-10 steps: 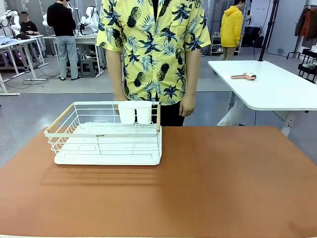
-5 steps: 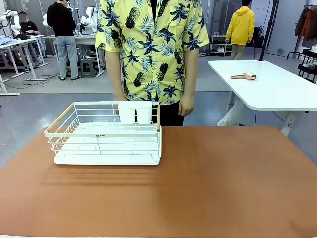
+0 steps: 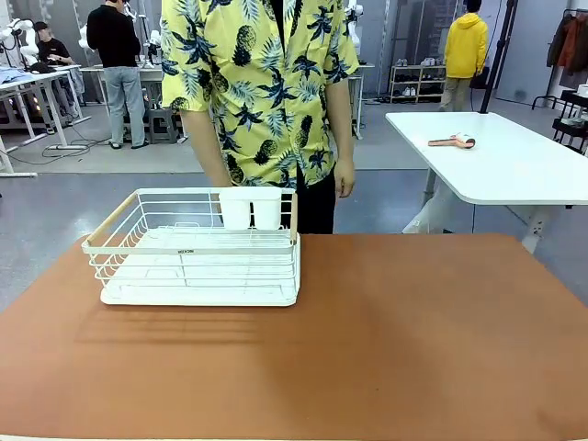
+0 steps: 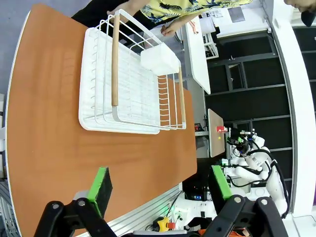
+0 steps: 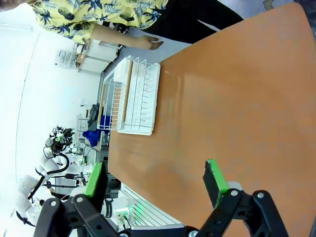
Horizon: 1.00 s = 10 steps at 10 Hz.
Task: Clean the table.
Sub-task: Pick up the Lint Roller when the human hands it over.
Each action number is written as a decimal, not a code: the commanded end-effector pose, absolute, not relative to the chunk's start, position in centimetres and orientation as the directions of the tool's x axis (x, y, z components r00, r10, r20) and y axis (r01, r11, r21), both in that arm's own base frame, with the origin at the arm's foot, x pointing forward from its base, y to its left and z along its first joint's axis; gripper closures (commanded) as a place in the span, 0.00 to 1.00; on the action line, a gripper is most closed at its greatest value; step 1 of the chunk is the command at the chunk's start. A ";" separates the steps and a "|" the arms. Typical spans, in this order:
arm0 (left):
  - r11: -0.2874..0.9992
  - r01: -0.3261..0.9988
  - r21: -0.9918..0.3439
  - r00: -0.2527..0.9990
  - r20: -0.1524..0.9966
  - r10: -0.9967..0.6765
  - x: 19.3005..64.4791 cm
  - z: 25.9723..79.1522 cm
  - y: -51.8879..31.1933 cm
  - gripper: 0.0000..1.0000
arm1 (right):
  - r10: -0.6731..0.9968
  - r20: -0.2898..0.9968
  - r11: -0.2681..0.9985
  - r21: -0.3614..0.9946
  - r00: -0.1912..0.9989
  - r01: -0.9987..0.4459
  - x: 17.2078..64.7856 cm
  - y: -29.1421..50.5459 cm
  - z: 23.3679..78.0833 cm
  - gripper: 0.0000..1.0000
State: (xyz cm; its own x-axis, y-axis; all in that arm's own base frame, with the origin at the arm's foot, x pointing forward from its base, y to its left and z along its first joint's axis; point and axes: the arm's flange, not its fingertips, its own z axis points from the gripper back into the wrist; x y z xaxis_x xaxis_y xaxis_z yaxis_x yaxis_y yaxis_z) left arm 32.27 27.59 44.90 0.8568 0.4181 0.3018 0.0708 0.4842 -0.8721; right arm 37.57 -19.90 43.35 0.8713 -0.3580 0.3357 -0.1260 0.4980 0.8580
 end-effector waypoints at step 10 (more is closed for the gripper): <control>0.475 0.097 -0.875 0.853 0.319 0.414 32.0 45.0 27.7 0.00 | -0.362 0.344 0.488 0.862 0.866 -0.138 37.7 -19.9 43.5 0.00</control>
